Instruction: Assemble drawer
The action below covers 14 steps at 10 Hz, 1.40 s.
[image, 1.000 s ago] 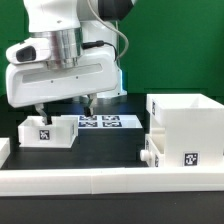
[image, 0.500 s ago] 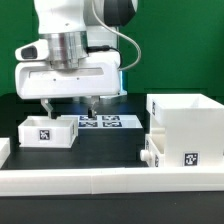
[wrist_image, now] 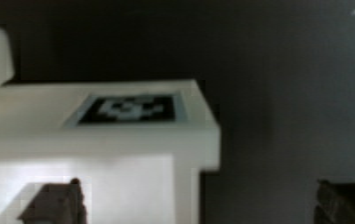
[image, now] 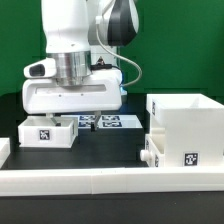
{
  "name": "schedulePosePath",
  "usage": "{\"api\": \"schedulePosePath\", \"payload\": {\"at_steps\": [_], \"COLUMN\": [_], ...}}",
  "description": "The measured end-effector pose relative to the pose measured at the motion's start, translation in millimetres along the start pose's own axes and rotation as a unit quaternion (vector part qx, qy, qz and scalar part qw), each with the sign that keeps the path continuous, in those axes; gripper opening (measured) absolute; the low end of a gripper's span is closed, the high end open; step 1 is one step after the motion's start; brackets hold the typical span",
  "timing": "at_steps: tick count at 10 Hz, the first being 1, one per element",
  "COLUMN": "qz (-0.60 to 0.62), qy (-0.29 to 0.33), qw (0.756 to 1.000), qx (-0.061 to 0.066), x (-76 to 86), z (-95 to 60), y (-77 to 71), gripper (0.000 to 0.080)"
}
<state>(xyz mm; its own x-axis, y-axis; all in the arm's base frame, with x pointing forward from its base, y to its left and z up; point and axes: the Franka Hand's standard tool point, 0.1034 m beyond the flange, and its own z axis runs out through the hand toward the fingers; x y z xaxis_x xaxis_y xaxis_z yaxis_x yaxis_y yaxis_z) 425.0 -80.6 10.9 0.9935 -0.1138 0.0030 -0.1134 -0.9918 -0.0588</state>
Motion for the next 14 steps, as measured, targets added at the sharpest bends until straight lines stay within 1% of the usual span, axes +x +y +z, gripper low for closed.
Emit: {"api": "schedulePosePath", "payload": {"at_steps": [3, 4, 5, 6, 7, 8, 9, 13, 14], "qz": [-0.025, -0.028, -0.029, -0.031, -0.032, -0.033, -0.035, -0.036, -0.034], "qy": [-0.003, -0.004, -0.004, -0.004, -0.004, -0.004, -0.003, -0.003, -0.003], "qw": [1.0, 1.0, 1.0, 1.0, 0.999, 0.999, 0.999, 0.999, 0.999], "qx": [0.001, 0.001, 0.001, 0.001, 0.001, 0.001, 0.001, 0.0, 0.001], "x": [-3.3, -3.5, -3.6, -3.6, -3.7, -3.7, -3.1, -2.9, -1.5], "z": [5.3, 5.6, 5.8, 5.8, 5.9, 6.0, 5.6, 5.4, 4.7], "y": [2.9, 2.9, 2.7, 2.4, 2.2, 2.2, 2.2, 2.2, -0.2], "gripper": [0.0649, 0.0536, 0.0536, 0.0352, 0.015, 0.015, 0.005, 0.0041, 0.0041]}}
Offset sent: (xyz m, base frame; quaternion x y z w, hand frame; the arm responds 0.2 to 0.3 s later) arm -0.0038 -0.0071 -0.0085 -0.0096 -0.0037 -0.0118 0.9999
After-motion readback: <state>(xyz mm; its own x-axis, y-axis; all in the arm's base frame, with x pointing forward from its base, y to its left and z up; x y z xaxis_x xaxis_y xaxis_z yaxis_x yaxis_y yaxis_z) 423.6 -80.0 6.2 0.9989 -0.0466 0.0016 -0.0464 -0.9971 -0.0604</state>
